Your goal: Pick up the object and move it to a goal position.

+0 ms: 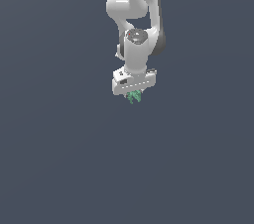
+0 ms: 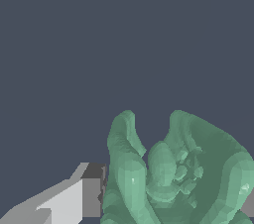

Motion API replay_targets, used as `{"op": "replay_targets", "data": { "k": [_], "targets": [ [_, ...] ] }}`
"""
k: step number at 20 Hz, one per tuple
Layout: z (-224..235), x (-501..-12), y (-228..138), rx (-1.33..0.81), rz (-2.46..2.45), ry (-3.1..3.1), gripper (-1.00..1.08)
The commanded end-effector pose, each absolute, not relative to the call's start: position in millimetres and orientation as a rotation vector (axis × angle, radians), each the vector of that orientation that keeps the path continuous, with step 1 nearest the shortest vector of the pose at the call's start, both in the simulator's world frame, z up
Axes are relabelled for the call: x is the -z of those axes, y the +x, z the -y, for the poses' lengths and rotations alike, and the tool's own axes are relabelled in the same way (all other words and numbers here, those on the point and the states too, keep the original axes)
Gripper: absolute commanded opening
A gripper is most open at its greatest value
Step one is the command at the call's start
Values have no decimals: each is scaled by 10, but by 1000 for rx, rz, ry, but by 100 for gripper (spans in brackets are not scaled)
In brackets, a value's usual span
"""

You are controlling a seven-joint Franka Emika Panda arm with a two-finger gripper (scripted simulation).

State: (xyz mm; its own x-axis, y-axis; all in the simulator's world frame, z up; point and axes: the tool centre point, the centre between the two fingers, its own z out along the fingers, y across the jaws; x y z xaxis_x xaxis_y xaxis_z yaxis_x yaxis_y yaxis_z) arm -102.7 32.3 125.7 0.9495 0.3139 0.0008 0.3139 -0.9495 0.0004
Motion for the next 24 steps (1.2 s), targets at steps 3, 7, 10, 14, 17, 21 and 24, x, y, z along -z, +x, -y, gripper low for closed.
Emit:
{"op": "replay_targets", "data": {
  "k": [3,7,10,14,17,21,24],
  "targets": [
    [-336,-1683,-927,-2,-500,3102,-100],
    [-347,-2065,-833,-2,-500,3102,-100],
    [-355,-2351,-760,-1,-501,3102,-100],
    [-365,-2736,-658,-1,-501,3102,-100],
    [-372,-3013,-580,-1,-501,3102,-100],
    [-380,-3314,-491,-1,-501,3102,-100],
    [-385,-3484,-434,0,-500,3102,-100]
  ]
}}
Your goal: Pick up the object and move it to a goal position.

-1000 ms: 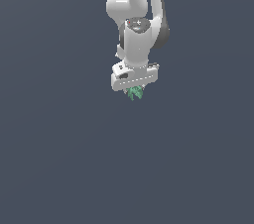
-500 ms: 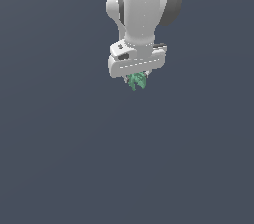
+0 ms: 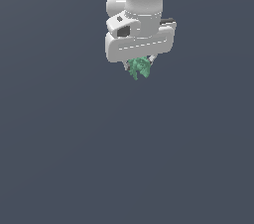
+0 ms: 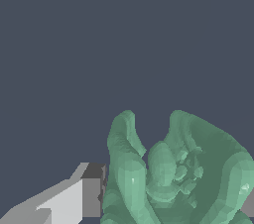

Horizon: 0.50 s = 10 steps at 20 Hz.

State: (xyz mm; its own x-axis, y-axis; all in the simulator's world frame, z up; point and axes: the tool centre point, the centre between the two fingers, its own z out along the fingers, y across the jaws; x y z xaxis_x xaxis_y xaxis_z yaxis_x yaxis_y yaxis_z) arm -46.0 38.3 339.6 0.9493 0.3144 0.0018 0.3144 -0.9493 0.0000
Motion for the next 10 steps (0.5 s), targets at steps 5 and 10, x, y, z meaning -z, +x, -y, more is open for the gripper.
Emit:
{"op": "replay_targets", "data": {
  "k": [5,10],
  "targets": [
    [-391,-3674,-368,0,500,-3101,-100],
    [-394,-3753,-336,0,500,-3101,-100]
  ]
}}
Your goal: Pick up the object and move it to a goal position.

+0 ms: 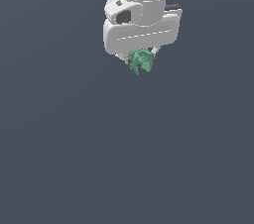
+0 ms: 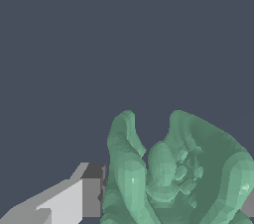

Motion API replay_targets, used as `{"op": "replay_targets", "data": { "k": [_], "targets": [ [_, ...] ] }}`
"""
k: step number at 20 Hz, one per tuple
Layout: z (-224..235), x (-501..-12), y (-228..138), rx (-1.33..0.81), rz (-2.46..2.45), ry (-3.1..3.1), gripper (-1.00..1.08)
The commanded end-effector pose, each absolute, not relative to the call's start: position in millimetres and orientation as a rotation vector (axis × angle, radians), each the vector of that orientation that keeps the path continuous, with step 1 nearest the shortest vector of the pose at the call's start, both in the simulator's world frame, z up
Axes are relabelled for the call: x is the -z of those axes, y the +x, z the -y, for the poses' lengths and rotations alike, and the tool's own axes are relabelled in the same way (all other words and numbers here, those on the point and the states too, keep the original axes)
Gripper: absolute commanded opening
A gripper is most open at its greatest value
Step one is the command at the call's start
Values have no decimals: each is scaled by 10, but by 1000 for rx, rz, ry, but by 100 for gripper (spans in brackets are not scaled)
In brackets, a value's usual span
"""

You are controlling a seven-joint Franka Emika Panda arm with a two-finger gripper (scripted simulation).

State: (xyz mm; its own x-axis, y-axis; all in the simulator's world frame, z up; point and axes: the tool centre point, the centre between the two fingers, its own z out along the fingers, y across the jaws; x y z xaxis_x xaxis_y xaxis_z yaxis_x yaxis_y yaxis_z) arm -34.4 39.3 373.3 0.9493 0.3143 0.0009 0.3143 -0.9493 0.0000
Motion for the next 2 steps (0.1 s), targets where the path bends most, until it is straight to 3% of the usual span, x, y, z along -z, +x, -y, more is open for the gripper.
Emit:
{"op": "replay_targets", "data": {
  "k": [1,2],
  "targets": [
    [-394,-3758,-334,0,500,-3101,-100],
    [-394,-3760,-333,0,500,-3101,-100]
  ]
}}
